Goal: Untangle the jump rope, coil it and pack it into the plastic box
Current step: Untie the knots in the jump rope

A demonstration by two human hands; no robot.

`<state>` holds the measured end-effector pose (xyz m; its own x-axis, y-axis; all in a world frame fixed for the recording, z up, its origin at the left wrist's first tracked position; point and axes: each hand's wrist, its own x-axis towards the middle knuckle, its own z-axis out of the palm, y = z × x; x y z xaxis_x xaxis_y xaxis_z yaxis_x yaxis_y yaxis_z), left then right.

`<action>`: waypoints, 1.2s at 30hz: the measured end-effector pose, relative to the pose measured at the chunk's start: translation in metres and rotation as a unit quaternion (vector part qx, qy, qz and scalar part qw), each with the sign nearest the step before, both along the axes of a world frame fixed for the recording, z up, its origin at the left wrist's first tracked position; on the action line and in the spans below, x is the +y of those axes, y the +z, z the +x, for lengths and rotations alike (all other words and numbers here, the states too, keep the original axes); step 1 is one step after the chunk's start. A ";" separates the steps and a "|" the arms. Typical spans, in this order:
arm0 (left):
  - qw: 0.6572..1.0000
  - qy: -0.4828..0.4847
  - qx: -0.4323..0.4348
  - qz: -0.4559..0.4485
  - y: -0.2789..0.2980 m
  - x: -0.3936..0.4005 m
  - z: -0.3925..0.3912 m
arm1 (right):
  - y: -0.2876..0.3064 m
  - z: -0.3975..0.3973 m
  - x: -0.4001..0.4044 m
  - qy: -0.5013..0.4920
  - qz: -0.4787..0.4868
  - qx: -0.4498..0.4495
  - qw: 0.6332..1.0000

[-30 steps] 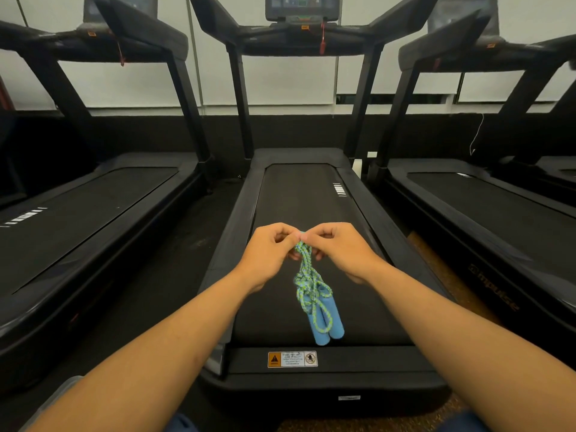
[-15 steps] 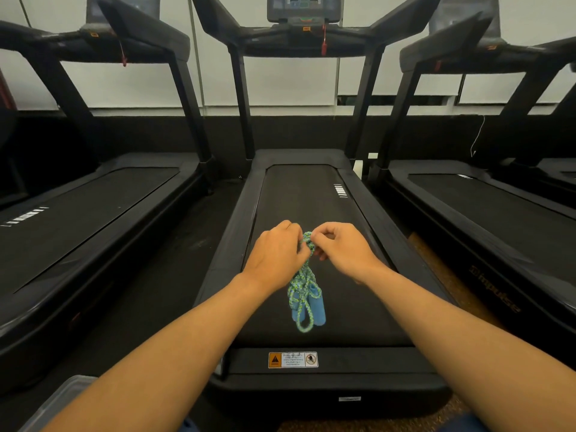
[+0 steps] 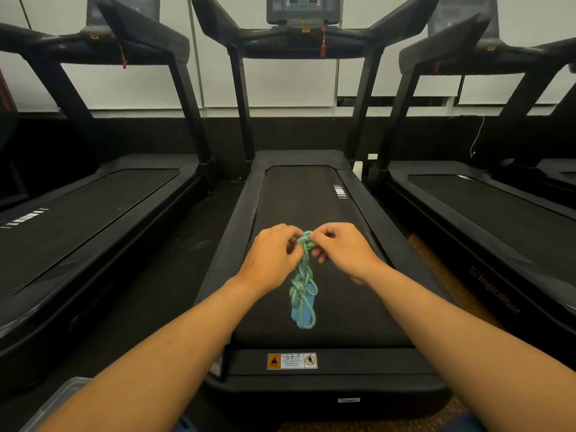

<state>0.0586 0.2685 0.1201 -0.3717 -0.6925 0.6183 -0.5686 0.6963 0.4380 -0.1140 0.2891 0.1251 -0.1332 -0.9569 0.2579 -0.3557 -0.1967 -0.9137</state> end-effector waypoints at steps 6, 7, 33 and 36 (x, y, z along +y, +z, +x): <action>0.995 0.036 0.088 0.019 0.004 0.001 -0.003 | 0.002 0.001 0.004 -0.011 0.010 0.017 1.000; 0.989 0.043 0.132 0.056 0.007 0.002 -0.004 | 0.003 0.001 0.004 -0.012 0.017 0.007 1.000; 0.826 -0.115 0.439 0.335 0.014 0.001 0.000 | -0.002 0.004 -0.001 0.013 0.051 -0.072 0.996; 0.865 -0.120 0.363 0.326 0.014 -0.002 0.007 | -0.002 0.004 -0.001 0.010 0.044 -0.067 0.997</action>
<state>0.0654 0.2668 0.1340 -0.2303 -0.9387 0.2564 0.1477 0.2267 0.9627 -0.1100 0.2883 0.1230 -0.1419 -0.9778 0.1542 -0.2256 -0.1197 -0.9668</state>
